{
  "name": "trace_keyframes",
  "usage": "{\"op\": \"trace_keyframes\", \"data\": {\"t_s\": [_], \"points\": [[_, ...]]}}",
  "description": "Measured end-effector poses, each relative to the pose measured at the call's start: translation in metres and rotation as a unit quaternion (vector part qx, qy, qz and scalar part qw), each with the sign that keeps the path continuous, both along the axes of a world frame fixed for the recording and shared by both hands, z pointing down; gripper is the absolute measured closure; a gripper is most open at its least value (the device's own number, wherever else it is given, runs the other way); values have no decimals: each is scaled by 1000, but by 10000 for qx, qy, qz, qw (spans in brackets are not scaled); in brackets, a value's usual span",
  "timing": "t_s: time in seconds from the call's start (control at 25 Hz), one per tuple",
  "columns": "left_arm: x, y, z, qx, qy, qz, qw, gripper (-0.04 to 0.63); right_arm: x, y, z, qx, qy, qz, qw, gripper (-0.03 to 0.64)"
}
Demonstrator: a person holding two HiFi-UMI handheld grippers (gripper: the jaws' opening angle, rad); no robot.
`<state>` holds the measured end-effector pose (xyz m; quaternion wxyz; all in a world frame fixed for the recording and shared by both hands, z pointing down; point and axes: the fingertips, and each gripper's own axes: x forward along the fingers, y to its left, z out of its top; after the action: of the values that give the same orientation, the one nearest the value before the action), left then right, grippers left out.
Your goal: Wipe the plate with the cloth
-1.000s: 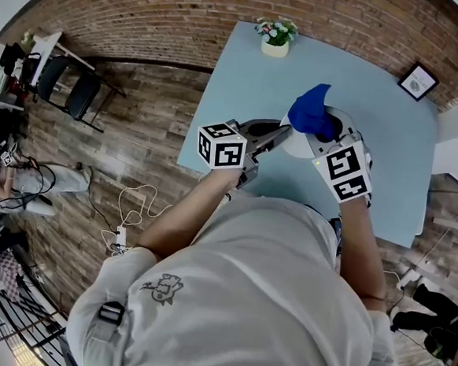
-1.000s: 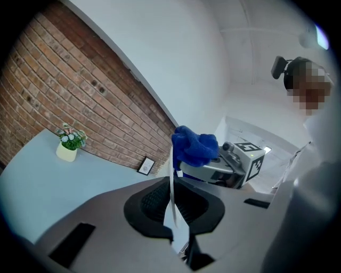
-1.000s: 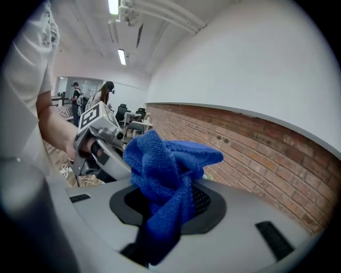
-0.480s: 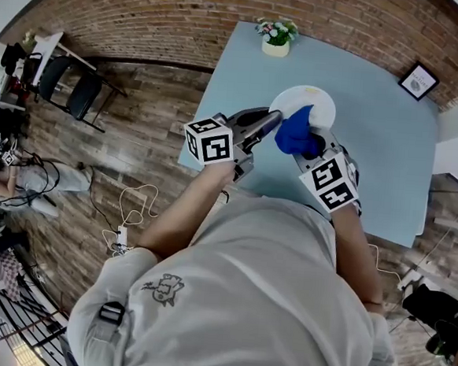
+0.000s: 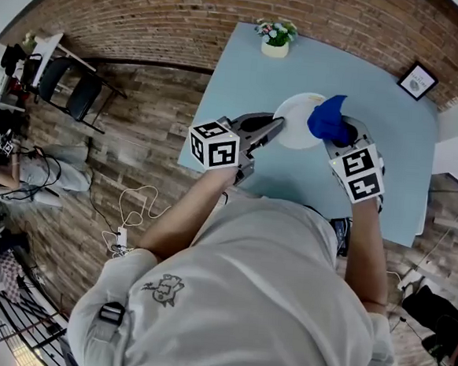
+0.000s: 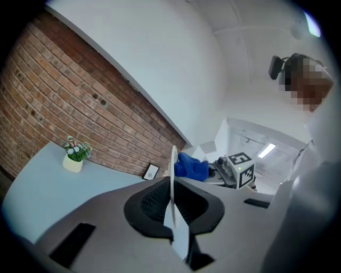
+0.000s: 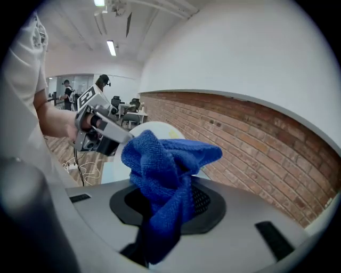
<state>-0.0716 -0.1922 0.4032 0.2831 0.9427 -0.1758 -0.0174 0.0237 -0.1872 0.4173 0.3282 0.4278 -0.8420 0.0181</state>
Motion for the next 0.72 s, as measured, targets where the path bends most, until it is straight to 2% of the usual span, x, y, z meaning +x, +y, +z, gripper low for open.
{"op": "trace_keyframes", "data": {"t_s": [0.16, 0.32, 0.52, 0.72], "points": [[9, 8, 0, -141, 104, 178, 9997, 577, -21, -5, -25, 350, 117, -240, 9990, 488], [13, 5, -5, -129, 182, 183, 9996, 578, -54, 5, -25, 377, 96, -727, 9966, 488], [-2, 0, -17, -110, 307, -20, 9995, 578, -78, 26, -6, 45, -1, -1052, 9944, 488], [-21, -13, -19, -16, 261, -294, 9992, 578, -63, 34, 28, -468, 92, -949, 9943, 488]]}}
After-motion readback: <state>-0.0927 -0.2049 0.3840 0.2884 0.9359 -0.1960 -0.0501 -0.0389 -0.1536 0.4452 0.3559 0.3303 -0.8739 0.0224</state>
